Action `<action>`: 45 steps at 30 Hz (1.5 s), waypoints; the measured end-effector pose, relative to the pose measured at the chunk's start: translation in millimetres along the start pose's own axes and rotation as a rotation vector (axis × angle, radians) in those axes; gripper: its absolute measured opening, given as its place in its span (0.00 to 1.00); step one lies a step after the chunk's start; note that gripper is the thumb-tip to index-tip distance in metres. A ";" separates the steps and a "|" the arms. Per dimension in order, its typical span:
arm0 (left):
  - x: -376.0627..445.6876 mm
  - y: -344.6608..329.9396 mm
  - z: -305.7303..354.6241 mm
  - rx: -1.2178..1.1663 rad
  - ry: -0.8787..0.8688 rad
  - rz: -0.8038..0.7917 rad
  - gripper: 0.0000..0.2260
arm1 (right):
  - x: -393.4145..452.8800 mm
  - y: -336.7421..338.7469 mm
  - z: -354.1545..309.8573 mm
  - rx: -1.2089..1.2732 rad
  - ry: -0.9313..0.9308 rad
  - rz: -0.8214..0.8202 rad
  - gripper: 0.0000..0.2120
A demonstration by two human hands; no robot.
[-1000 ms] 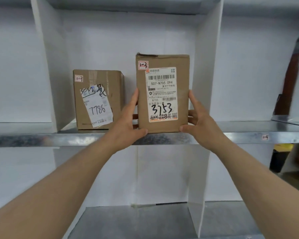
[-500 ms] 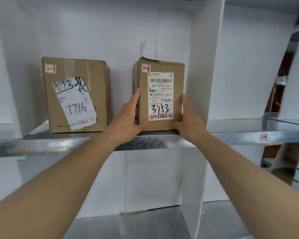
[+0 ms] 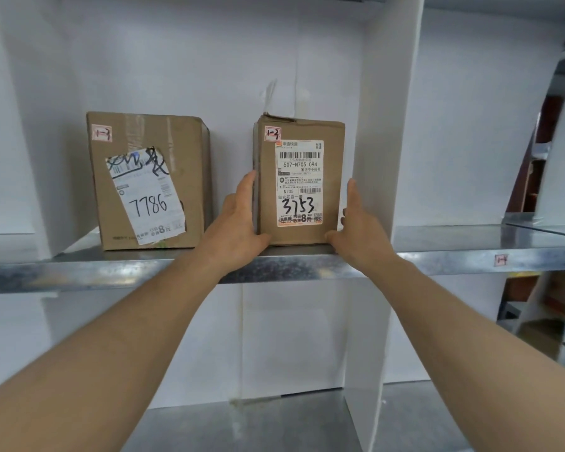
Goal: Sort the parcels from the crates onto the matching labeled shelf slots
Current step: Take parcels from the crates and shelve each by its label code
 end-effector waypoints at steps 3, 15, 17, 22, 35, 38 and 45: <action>-13.7 8.1 7.5 0.030 -0.015 0.038 0.41 | -12.2 7.9 -9.9 -0.036 0.085 0.031 0.42; -112.7 23.1 23.6 0.342 -0.046 0.188 0.23 | -99.5 -2.8 -45.3 -0.232 0.358 0.033 0.28; -140.7 18.3 10.5 0.401 -0.025 0.204 0.23 | -123.3 -15.6 -47.7 -0.274 0.399 0.023 0.25; -221.8 -2.4 -39.0 0.470 0.108 0.195 0.22 | -195.4 -65.7 -56.6 -0.220 0.616 0.142 0.07; -415.3 24.4 -158.2 0.570 0.702 0.268 0.28 | -349.7 -193.9 -147.3 -0.038 0.715 -0.198 0.22; -456.7 59.4 -183.9 0.624 0.799 0.295 0.30 | -369.5 -218.0 -195.9 0.028 0.780 -0.244 0.24; -543.3 170.9 -237.7 0.743 0.971 0.429 0.31 | -434.4 -278.0 -337.4 0.225 0.943 -0.308 0.23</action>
Point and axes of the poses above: each hand's wrist, its own x-axis towards the middle knuckle, its own y-axis out of the back of the hand, z = x × y, the point moved 4 cm from there along x, towards the middle knuckle, and after that the axes turned 9 degrees about y, right-handed, at the moved point
